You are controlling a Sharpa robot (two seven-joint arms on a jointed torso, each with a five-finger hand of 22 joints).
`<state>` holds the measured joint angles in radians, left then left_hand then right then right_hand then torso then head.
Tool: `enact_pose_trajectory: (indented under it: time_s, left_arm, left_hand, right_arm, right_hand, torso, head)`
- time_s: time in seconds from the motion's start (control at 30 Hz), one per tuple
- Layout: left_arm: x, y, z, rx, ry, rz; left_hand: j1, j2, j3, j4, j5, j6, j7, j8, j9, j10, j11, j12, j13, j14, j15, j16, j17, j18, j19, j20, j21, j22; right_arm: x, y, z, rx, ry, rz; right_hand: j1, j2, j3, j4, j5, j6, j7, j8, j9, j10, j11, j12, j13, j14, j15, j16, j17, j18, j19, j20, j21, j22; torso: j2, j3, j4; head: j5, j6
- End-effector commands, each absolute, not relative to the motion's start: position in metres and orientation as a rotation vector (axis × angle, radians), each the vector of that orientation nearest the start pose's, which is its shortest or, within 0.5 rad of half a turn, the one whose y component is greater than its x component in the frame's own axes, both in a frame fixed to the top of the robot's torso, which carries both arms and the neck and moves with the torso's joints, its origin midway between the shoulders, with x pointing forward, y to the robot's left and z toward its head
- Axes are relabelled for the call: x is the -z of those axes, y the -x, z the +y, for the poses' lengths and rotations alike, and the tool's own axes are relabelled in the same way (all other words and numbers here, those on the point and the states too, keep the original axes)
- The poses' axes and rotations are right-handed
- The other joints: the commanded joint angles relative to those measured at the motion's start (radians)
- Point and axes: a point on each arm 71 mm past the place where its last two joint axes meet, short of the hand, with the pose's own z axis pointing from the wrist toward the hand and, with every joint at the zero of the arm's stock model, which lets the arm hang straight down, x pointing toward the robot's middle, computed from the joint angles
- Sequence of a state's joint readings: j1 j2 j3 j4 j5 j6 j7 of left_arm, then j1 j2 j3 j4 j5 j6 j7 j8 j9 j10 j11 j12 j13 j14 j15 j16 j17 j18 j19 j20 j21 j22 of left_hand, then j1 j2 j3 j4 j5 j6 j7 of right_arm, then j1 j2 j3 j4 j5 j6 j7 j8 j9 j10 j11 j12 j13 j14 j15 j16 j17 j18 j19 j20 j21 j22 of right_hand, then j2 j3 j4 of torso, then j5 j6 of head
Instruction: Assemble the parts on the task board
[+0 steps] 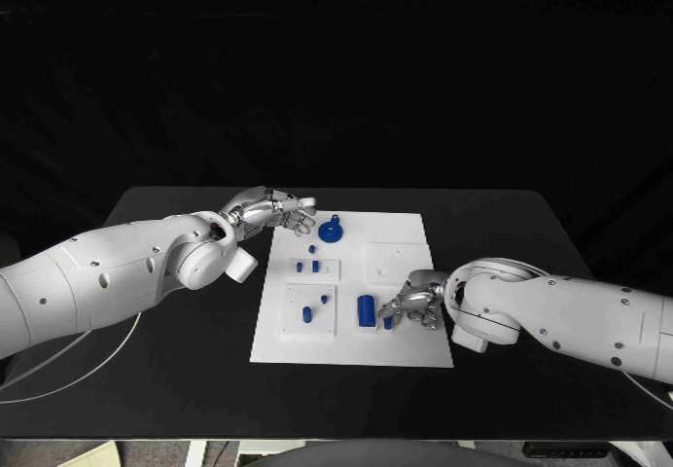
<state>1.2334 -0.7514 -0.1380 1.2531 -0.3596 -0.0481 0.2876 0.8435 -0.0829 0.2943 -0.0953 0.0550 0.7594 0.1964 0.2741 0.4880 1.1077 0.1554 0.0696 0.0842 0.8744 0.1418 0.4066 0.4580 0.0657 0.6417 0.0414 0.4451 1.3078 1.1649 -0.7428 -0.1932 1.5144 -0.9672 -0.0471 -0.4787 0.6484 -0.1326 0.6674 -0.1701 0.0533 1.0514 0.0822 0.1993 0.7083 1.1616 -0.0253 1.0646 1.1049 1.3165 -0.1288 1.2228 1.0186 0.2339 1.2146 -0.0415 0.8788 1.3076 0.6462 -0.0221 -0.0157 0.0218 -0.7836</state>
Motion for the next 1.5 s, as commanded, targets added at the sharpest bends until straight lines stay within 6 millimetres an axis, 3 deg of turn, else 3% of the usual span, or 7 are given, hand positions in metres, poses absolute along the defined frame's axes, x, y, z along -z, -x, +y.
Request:
enact_pose_trajectory:
  time_s: [0.03,0.37,0.47,0.6,0.67,0.9,1.5]
  left_arm:
    - [0.2155,-0.5203,0.2257,1.391,0.717,1.778]
    - [0.2156,-0.5203,0.2261,1.389,0.718,1.778]
    - [0.2156,-0.5204,0.2261,1.389,0.718,1.779]
    - [0.2157,-0.5205,0.2266,1.387,0.719,1.779]
    - [0.2157,-0.5205,0.2265,1.387,0.719,1.779]
    - [0.2156,-0.5202,0.2266,1.387,0.719,1.78]
    - [0.2154,-0.5194,0.2272,1.388,0.719,1.782]
  left_hand:
    - [0.0,0.008,-0.008,-0.001,-0.004,-0.001,-0.001,0.004,-0.002,-0.003,-0.001,0.003,-0.001,0.003,0.001,-0.003,0.002,0.018,0.007,0.001,-0.005,0.015]
    - [0.001,0.009,-0.009,-0.001,-0.004,0.0,-0.001,0.004,-0.002,-0.002,-0.001,0.003,-0.001,0.003,0.001,-0.004,0.002,0.018,0.007,0.001,-0.005,0.016]
    - [0.001,0.009,-0.009,-0.001,-0.004,0.0,-0.001,0.004,-0.002,-0.002,-0.001,0.003,-0.002,0.003,0.001,-0.004,0.002,0.018,0.007,0.001,-0.005,0.016]
    - [0.001,0.009,-0.009,-0.001,-0.004,0.0,-0.002,0.004,-0.002,-0.002,-0.001,0.003,-0.002,0.003,0.001,-0.004,0.002,0.018,0.007,0.001,-0.005,0.016]
    - [0.002,0.009,-0.01,-0.001,-0.004,0.0,-0.002,0.004,-0.002,-0.002,-0.001,0.003,-0.002,0.003,0.001,-0.004,0.002,0.018,0.007,0.001,-0.005,0.016]
    - [0.003,0.01,-0.01,-0.002,-0.004,0.0,-0.002,0.004,-0.002,-0.002,-0.001,0.003,-0.002,0.003,0.001,-0.004,0.003,0.018,0.007,0.001,-0.006,0.016]
    - [0.004,0.01,-0.011,-0.002,-0.004,0.0,-0.002,0.004,-0.002,-0.002,-0.001,0.003,-0.002,0.004,0.001,-0.005,0.003,0.018,0.008,0.001,-0.006,0.016]
  right_arm:
    - [0.2884,-0.4385,-0.1735,-0.535,-0.264,2.408]
    - [0.288,-0.4363,-0.1762,-0.542,-0.257,2.418]
    - [0.2884,-0.4359,-0.1768,-0.546,-0.247,2.427]
    - [0.2887,-0.4348,-0.1764,-0.555,-0.222,2.44]
    - [0.2888,-0.4344,-0.1761,-0.555,-0.217,2.444]
    - [0.2888,-0.4348,-0.176,-0.545,-0.205,2.438]
    - [0.2918,-0.4413,-0.1757,-0.497,-0.213,2.439]
  right_hand:
    - [-0.01,0.0,-0.005,0.003,-0.004,0.003,0.0,-0.005,-0.001,-0.003,-0.005,0.001,0.0,-0.001,-0.008,0.001,0.001,0.028,0.0,-0.007,-0.003,0.009]
    - [-0.009,0.005,-0.004,0.004,-0.004,0.002,-0.001,-0.005,-0.001,-0.003,-0.005,0.001,0.0,-0.002,-0.009,0.001,0.001,0.028,0.0,-0.009,-0.004,0.008]
    - [0.038,0.012,0.011,-0.032,-0.002,0.002,-0.001,-0.005,-0.001,-0.003,-0.006,0.002,0.001,-0.001,-0.009,0.001,0.001,0.028,0.0,-0.014,-0.002,0.01]
    - [0.124,0.052,0.02,-0.111,0.037,0.002,0.0,-0.004,-0.002,-0.003,-0.004,0.003,0.002,0.0,-0.007,0.0,0.001,0.028,0.0,-0.014,0.0,0.013]
    - [0.144,0.051,0.016,-0.12,0.045,0.002,0.001,-0.003,-0.002,-0.002,-0.003,0.003,0.001,0.001,-0.006,0.0,0.0,0.028,-0.001,-0.012,0.0,0.013]
    - [0.201,0.063,0.004,-0.118,0.011,0.004,0.002,-0.003,-0.006,-0.002,-0.002,0.002,0.0,0.001,-0.005,-0.002,-0.001,0.028,-0.004,-0.005,-0.002,0.012]
    - [0.167,0.111,0.051,-0.06,-0.004,0.009,0.0,-0.003,-0.011,0.0,-0.004,0.0,-0.001,0.0,-0.007,-0.002,-0.001,0.028,-0.002,-0.002,-0.008,0.008]
  torso:
    - [0.0,0.0004,0.0]
    - [0.0,0.0007,-0.0008]
    - [0.0,0.0005,-0.0007]
    - [0.0,0.0007,-0.0003]
    - [0.0,0.0007,-0.0005]
    - [0.001,-0.0002,0.0003]
    - [0.002,0.0,0.0005]
  head:
    - [0.0,-0.001]
    - [0.0,-0.002]
    - [-0.001,-0.002]
    - [-0.003,-0.001]
    - [-0.004,-0.002]
    - [-0.005,-0.003]
    - [-0.004,-0.004]
